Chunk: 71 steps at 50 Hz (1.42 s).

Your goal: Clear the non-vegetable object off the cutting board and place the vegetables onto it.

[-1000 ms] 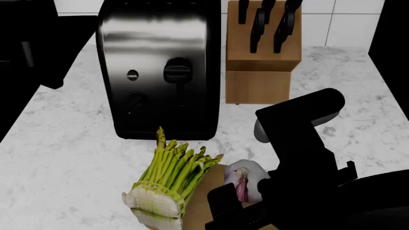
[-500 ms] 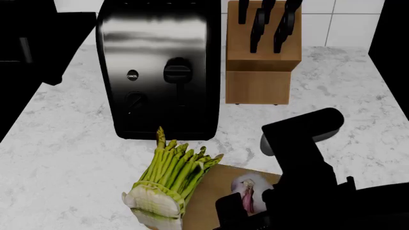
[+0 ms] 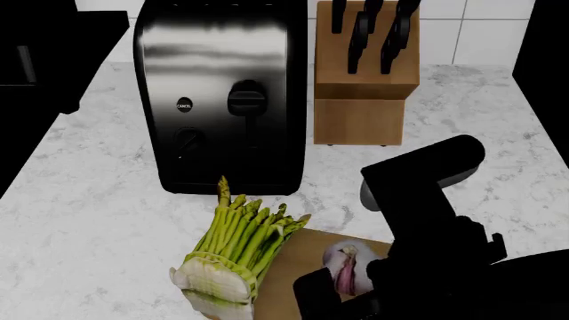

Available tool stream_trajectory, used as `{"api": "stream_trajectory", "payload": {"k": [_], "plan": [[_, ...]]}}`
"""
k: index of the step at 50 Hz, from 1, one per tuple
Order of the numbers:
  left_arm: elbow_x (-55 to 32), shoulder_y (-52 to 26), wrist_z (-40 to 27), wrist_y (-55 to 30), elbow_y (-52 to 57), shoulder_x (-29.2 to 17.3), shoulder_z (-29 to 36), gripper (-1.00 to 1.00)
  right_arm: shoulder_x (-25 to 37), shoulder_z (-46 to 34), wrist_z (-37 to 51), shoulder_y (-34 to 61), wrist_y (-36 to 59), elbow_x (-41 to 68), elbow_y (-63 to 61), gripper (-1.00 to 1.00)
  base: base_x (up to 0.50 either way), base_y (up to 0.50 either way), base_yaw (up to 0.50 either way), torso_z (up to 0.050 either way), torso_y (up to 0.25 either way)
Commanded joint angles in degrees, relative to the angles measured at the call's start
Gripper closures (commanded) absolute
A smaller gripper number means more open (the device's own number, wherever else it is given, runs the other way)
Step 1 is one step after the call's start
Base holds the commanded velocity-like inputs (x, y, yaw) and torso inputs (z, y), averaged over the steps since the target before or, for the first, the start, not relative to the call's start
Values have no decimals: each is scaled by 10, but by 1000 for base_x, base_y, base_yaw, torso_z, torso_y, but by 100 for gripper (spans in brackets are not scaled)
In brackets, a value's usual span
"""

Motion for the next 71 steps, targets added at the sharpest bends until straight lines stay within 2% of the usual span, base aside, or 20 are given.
{"api": "stream_trajectory", "payload": {"k": [1, 17, 28, 35, 39, 45, 49, 56, 62, 71], "plan": [[-9, -6, -6, 1, 3, -3, -1, -100, 9, 11, 88, 84, 29, 87, -55, -100, 0, 0, 0, 0, 0], [-17, -10, -8, -3, 10, -5, 2, -100, 8, 15, 230, 261, 54, 251, -105, -100, 0, 0, 0, 0, 0], [-23, -11, -12, -1, 19, -9, 1, -100, 10, 18, 271, 312, 43, 296, -128, -100, 0, 0, 0, 0, 0], [-24, -8, -12, 3, 28, -14, -3, -100, 7, 18, 314, 380, 41, 347, -135, -100, 0, 0, 0, 0, 0], [13, -5, -4, 5, 39, -18, -7, -100, 1, 19, 325, 398, 36, 355, -136, -100, 0, 0, 0, 0, 0], [-1, 4, -6, 11, 47, -26, -11, -100, -13, 28, 336, 427, 32, 353, -140, -100, 0, 0, 0, 0, 0], [36, 17, 8, 16, 58, -34, -16, -100, -9, 41, 346, 427, 8, 344, -167, -100, 0, 0, 0, 0, 0], [27, 37, 4, 31, 95, -56, -31, -100, -22, 48, 374, 462, 2, 329, -172, -100, 0, 0, 0, 0, 0], [8, 62, 2, 48, 120, -78, -47, -100, -25, 9, 436, 497, 11, 337, -180, -100, 0, 0, 0, 0, 0], [-27, 92, 1, 78, 171, -121, -83, -100, -23, -8, 451, 552, -25, 330, -208, -100, 0, 0, 0, 0, 0]]}}
